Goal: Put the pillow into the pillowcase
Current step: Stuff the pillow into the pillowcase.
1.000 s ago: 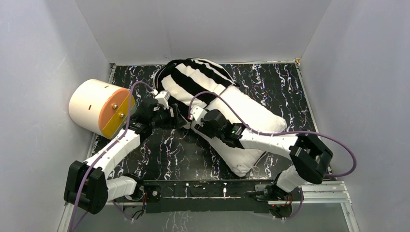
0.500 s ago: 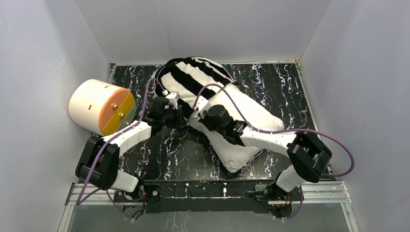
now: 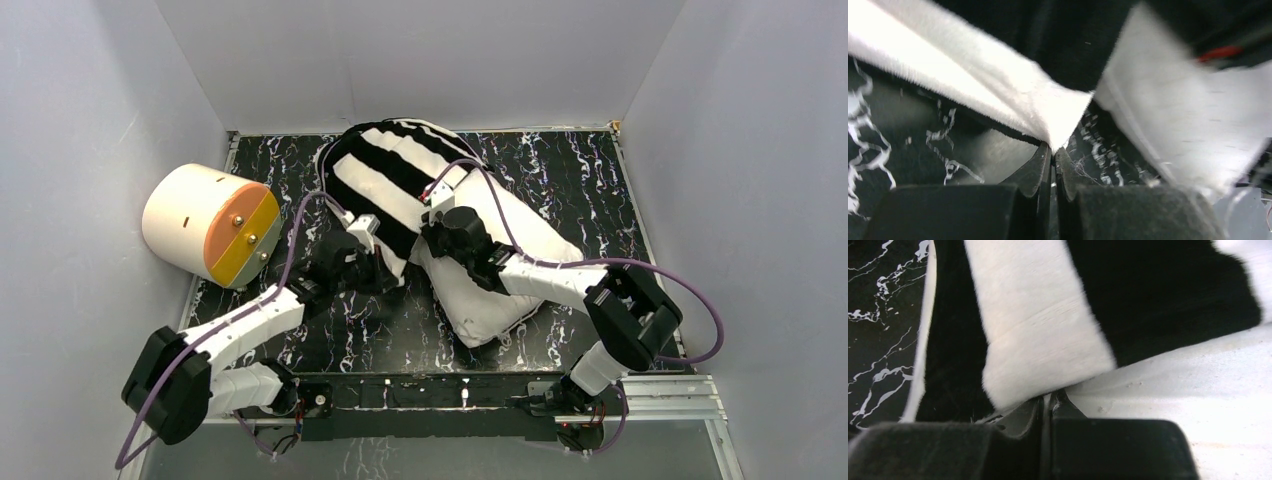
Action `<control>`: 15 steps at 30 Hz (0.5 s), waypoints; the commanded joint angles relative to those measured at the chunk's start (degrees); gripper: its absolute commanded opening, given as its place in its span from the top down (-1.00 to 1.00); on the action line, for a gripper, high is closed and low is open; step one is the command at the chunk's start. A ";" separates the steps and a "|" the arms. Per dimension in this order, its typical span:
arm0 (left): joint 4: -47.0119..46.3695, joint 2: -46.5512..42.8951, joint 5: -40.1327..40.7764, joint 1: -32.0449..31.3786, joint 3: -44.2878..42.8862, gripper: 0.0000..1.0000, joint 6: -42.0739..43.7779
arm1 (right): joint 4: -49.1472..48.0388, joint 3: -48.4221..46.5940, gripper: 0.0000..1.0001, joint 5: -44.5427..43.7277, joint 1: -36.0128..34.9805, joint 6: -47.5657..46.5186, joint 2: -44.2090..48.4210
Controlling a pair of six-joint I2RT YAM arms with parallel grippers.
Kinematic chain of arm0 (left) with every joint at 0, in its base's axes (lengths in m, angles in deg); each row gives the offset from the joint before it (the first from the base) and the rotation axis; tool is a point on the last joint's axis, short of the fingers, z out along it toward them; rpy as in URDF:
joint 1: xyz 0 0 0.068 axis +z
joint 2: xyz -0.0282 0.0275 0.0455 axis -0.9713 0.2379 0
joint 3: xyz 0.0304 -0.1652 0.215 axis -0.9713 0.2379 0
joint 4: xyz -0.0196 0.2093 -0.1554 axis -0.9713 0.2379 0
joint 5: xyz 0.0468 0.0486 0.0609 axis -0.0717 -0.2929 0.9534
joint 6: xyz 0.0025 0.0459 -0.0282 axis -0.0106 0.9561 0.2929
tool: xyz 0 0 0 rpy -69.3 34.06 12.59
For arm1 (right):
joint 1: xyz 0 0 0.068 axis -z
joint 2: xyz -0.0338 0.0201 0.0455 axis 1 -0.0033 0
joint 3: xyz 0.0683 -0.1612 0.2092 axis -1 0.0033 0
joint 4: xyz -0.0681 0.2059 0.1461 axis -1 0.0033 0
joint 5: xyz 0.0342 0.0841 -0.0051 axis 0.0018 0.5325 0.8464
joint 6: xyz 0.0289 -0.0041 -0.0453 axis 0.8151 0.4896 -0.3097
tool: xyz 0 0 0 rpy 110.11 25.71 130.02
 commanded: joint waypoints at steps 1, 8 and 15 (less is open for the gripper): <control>-1.83 2.93 -2.76 -1.47 5.04 1.00 -7.09 | -9.72 -0.37 1.00 -1.36 0.99 4.36 -1.10; 5.62 5.79 4.30 -1.47 -1.94 0.79 -4.72 | -8.52 1.99 1.00 -1.41 1.05 2.69 0.87; 12.87 1.87 8.91 -1.48 -11.58 -0.08 3.92 | -6.87 4.63 0.90 3.30 1.32 1.64 5.82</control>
